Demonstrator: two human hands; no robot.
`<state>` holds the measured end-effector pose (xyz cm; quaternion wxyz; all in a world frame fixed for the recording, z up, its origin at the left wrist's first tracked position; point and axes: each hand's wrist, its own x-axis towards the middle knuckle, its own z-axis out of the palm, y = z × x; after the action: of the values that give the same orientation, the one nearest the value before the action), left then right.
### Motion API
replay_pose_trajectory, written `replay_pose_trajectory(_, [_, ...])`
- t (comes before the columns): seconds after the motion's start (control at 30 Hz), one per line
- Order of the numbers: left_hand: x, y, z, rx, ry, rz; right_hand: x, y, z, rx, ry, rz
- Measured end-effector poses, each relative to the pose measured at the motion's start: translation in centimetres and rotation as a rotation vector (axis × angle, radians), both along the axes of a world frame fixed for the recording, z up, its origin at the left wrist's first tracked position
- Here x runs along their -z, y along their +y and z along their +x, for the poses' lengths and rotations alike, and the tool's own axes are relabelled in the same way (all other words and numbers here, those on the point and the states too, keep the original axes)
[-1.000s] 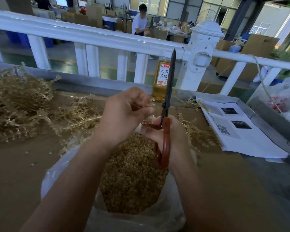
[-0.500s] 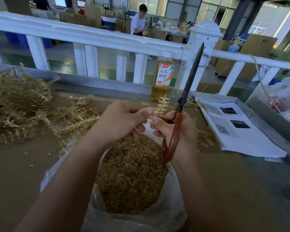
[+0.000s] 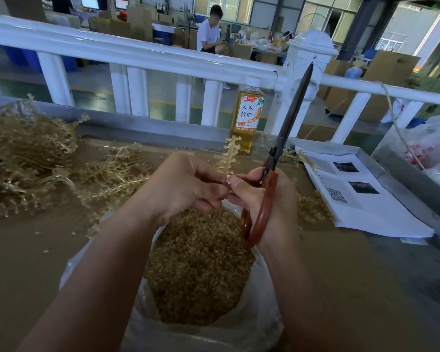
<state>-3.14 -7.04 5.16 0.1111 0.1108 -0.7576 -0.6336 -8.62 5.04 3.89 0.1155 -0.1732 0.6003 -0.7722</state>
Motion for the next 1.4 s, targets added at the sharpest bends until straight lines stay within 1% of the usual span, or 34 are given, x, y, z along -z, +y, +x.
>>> replay_pose_trajectory(0.1, [0.3,0.2,-0.4,-0.073,0.044,0.05,0.3,0.1,-0.3,0.008,0.023,0.008])
replay_pose_trajectory(0.23, [0.4,-0.1,-0.7,-0.209,0.163,0.102,0.4,0.4,-0.5,0.02,0.01,0.029])
replay_pose_trajectory(0.37, [0.3,-0.2,-0.8,-0.28,0.231,0.11,0.2,0.4,-0.2,-0.058,-0.021,0.146])
replay_pose_trajectory(0.5, [0.4,-0.4,-0.9,-0.353,0.266,0.175,-0.2,0.5,0.3,-0.172,-0.06,0.348])
replay_pose_trajectory(0.63, [0.4,-0.4,-0.8,-0.417,0.298,0.152,0.0,0.4,0.5,-0.259,0.098,0.588])
replay_pose_trajectory(0.7, [0.4,-0.5,-0.9,-0.454,0.313,0.153,0.1,0.1,0.4,-0.315,0.134,0.669])
replay_pose_trajectory(0.77, [0.4,-0.7,-1.0,-0.494,0.33,0.157,0.3,-0.1,0.4,-0.392,0.13,0.694])
replay_pose_trajectory(0.9, [0.6,-1.2,-1.1,-0.535,0.367,0.177,0.6,0.1,0.4,-0.493,0.09,0.682])
replay_pose_trajectory(0.97, [0.6,-1.4,-1.1,-0.546,0.377,0.175,0.7,0.1,0.4,-0.536,0.109,0.695])
replay_pose_trajectory(1.13, [0.6,-1.5,-1.3,-0.556,0.371,0.175,0.7,0.2,0.4,-0.568,0.148,0.728])
replay_pose_trajectory(1.27, [0.8,-1.5,-1.3,-0.513,0.348,0.158,0.8,0.4,0.3,-0.563,0.124,0.724])
replay_pose_trajectory(1.4, [0.8,-1.6,-1.2,-0.482,0.347,0.16,0.7,0.3,0.3,-0.564,0.142,0.743])
